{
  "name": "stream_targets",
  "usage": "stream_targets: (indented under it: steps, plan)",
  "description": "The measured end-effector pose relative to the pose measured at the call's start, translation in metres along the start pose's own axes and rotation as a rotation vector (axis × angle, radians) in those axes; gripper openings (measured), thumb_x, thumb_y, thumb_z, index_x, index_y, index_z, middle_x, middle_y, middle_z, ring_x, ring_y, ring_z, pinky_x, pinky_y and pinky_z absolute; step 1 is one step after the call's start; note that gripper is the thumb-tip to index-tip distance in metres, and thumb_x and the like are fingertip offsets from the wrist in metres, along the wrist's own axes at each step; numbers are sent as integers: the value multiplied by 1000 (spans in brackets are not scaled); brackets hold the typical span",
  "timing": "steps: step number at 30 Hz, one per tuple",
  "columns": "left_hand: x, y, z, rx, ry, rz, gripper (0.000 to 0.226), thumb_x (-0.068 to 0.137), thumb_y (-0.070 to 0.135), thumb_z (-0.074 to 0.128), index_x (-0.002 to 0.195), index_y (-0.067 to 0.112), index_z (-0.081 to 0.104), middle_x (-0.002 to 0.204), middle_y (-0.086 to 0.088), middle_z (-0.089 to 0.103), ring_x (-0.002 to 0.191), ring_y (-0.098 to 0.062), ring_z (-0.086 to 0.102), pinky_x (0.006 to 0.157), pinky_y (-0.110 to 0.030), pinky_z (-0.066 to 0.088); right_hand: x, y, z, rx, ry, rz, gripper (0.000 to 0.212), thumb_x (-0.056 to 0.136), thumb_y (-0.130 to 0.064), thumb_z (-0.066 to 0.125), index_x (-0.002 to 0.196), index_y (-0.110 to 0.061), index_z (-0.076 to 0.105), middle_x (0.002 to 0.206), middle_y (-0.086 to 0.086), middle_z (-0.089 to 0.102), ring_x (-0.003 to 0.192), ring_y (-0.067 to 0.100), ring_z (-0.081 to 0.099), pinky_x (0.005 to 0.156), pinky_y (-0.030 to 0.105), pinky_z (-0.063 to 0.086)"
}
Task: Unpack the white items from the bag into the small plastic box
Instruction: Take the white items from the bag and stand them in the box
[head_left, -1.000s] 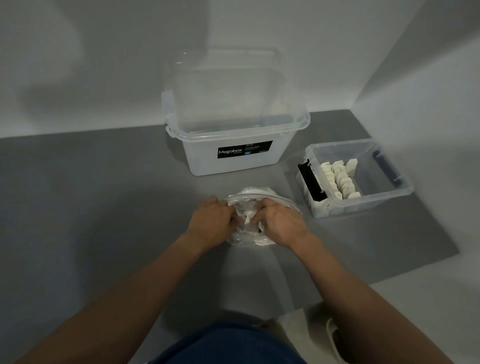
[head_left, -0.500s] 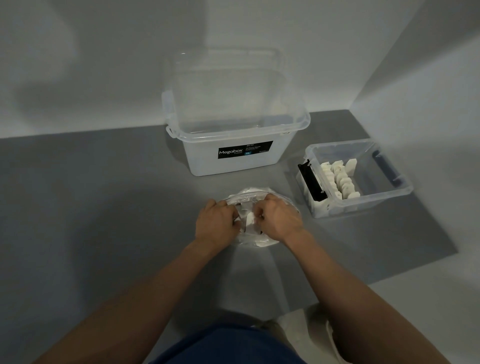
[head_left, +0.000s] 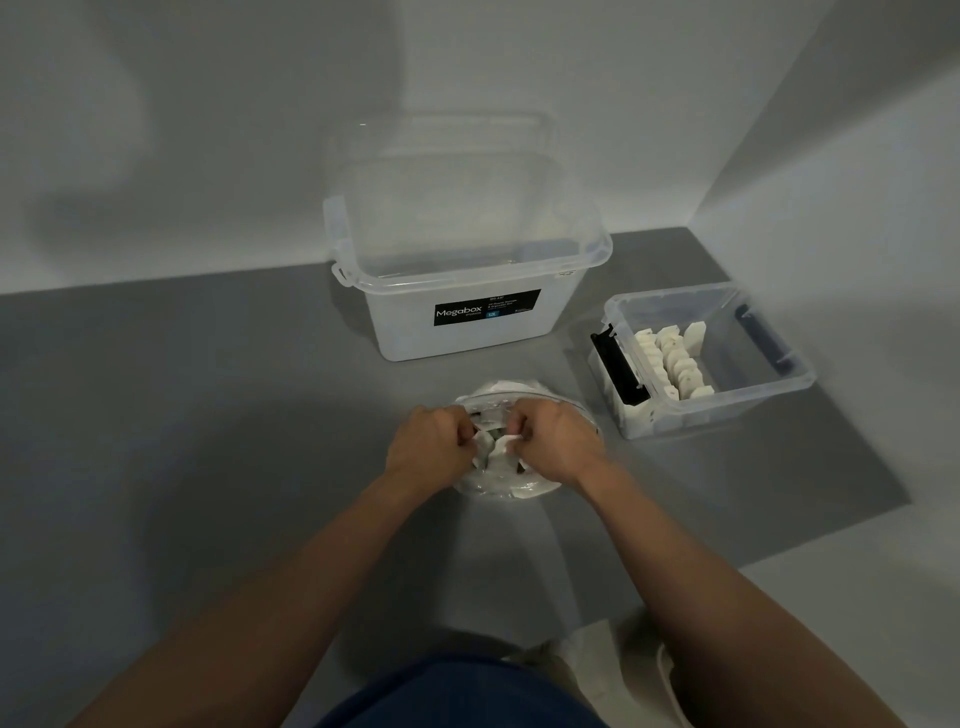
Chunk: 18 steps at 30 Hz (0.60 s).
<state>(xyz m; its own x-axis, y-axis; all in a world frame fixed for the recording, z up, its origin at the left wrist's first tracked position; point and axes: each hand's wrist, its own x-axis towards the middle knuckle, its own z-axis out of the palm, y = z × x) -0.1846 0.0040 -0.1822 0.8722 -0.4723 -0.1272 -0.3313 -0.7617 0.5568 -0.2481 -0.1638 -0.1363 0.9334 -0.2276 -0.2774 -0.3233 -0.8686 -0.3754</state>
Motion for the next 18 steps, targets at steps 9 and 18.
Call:
stream_targets:
  steps: [9,18]
  plan:
    - [-7,-3,-52,-243,62,66,7,83,25,75,85,24,69,78,14,68,73,6,59,65,-10,42,-11,2,-29,165,77,-96,23,75,-17,85,76,-33,69,75,-14,66,74,1,64,72,21,53]
    - [-6,31,-66,-113,-6,151,7,84,24,69,80,29,65,75,18,61,76,-4,60,65,-20,45,-24,4,-46,142,105,-137,10,80,-22,81,84,-29,76,73,-18,63,74,-1,63,62,4,39]
